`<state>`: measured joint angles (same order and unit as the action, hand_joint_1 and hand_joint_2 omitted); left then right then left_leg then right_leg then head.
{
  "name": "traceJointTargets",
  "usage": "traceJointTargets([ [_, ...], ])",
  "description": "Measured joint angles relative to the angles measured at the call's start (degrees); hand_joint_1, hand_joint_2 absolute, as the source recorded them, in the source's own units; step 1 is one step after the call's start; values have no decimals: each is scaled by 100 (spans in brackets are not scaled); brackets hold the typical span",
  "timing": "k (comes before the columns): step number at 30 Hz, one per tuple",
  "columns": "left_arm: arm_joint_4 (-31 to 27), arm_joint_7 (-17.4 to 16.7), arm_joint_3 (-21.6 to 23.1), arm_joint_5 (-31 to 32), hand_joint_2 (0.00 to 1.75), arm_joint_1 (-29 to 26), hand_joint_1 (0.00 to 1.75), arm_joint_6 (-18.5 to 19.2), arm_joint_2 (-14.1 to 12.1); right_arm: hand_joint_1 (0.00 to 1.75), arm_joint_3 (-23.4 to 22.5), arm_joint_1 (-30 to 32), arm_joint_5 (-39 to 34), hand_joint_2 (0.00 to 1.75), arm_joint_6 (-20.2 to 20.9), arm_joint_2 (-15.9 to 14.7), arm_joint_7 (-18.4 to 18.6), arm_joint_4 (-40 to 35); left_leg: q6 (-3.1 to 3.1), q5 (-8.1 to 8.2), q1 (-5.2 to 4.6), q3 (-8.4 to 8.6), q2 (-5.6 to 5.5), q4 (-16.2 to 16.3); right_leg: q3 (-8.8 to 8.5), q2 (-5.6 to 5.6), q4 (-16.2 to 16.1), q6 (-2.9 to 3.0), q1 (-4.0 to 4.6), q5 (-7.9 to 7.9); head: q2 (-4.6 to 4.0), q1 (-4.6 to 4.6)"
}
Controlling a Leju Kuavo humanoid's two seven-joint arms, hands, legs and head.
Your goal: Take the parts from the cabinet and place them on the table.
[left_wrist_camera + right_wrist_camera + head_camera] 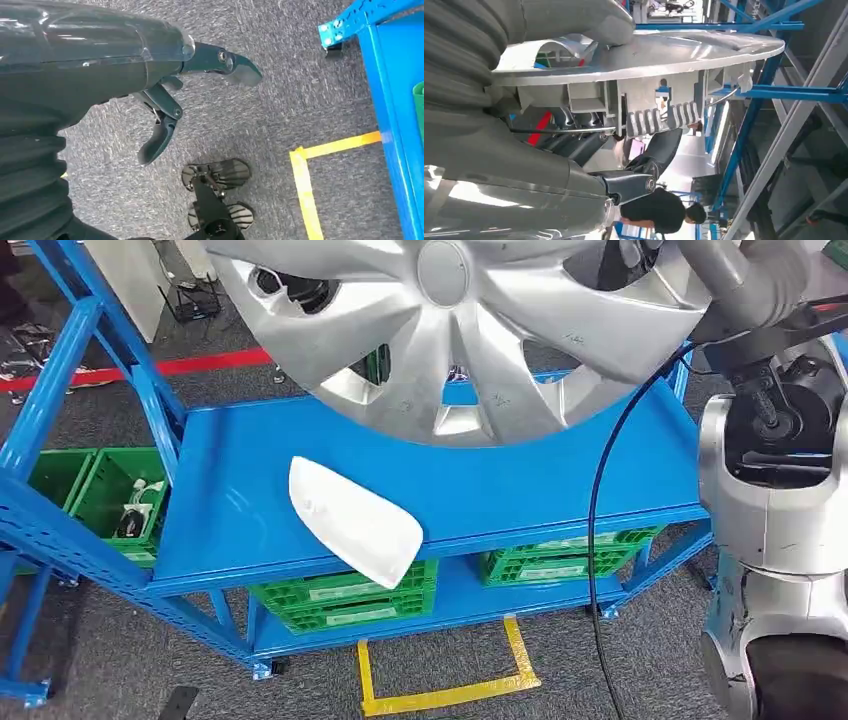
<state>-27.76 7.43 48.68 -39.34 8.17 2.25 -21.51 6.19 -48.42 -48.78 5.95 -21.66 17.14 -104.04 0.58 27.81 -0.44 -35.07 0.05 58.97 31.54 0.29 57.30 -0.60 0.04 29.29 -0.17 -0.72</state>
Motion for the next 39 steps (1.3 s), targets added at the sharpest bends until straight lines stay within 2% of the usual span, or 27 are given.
traceJointTargets([
  [4, 44, 538, 57, 13, 175, 4, 0, -4, 46, 175, 4, 7, -9, 175, 59, 0, -26, 11, 0, 0, -1, 0, 0, 0, 0, 0, 0, 1, -1, 1, 0, 2],
  [6, 123, 682, 90, 20, 175, 17, 0, 11, 109, 175, 9, 15, -35, 175, 103, 0, -55, 22, 0, 0, -1, 0, 0, 0, 0, 0, -1, 1, 0, 1, 0, 2],
  [22, 501, 717, 243, -22, 175, 144, 0, 63, 328, 175, 81, 22, -35, 175, 66, 0, -81, 138, 10, 7, -24, -2, -21, 9, -1, -3, -4, -15, -24, 4, 0, 13],
  [26, 562, 717, 254, -24, 175, 142, 0, 59, 354, 175, 83, 29, -35, 175, 59, 0, -81, 166, 40, 21, -60, -3, -25, 12, -1, -10, -8, -65, -59, 10, 0, 13],
  [28, 592, 717, 275, -24, 175, 143, 0, 55, 361, 175, 83, 30, -35, 175, 59, 0, -81, 177, 74, 0, -74, 1, -25, 15, -12, -9, -20, -107, -74, -20, 0, 26],
  [29, 595, 717, 280, -24, 175, 143, 0, 55, 363, 175, 83, 28, -33, 175, 57, -2, -85, 179, 103, -24, -47, 13, -21, -20, -11, -5, -16, -114, -65, -12, 0, 35],
  [30, 599, 717, 282, -24, 175, 144, 0, 55, 365, 175, 81, 39, -35, 175, 55, -9, -85, 179, 130, -49, -13, 40, -10, -58, 15, -6, 56, -133, -65, 102, 0, 29],
  [31, 601, 717, 284, -24, 175, 149, 0, 52, 365, 175, 81, 34, -33, 175, 52, -15, -87, 179, 135, -52, -4, 41, -9, -62, 113, -8, 301, -149, -61, 289, 0, -9],
  [33, 603, 717, 291, -24, 175, 148, 0, 52, 378, 175, 83, 53, -33, 175, 52, -13, -87, 186, 139, -53, -1, 38, -8, -61, 506, -8, 1202, -174, -68, 735, 0, -63],
  [34, 610, 717, 299, -24, 175, 147, 0, 52, 383, 175, 83, 67, -33, 175, 50, -13, -87, 195, 139, -53, -2, 35, -8, -60, 670, -8, 1557, -180, -69, 856, 0, -68],
  [35, 621, 717, 321, -24, 175, 145, 0, 52, 398, 175, 83, 90, -33, 175, 50, -11, -87, 212, 139, -53, -2, 38, -9, -59, 792, -9, 1807, -175, -69, 858, 0, -77],
  [36, 627, 715, 330, -24, 175, 145, 0, 52, 404, 175, 83, 105, -33, 175, 50, -11, -87, 219, 138, -52, -2, 42, -12, -56, 753, -9, 1693, -162, -69, 671, 0, -81],
  [37, 632, 715, 334, -24, 175, 146, 0, 50, 409, 175, 83, 104, -33, 175, 50, -11, -87, 221, 134, -50, -2, 41, -16, -46, 627, -9, 1367, -143, -69, 406, 0, -90],
  [39, 638, 717, 337, -24, 175, 147, 0, 50, 417, 175, 83, 87, -33, 175, 50, -11, -90, 219, 113, -38, -4, 48, -24, -28, 231, -3, 424, -93, -66, -127, 0, -105],
])
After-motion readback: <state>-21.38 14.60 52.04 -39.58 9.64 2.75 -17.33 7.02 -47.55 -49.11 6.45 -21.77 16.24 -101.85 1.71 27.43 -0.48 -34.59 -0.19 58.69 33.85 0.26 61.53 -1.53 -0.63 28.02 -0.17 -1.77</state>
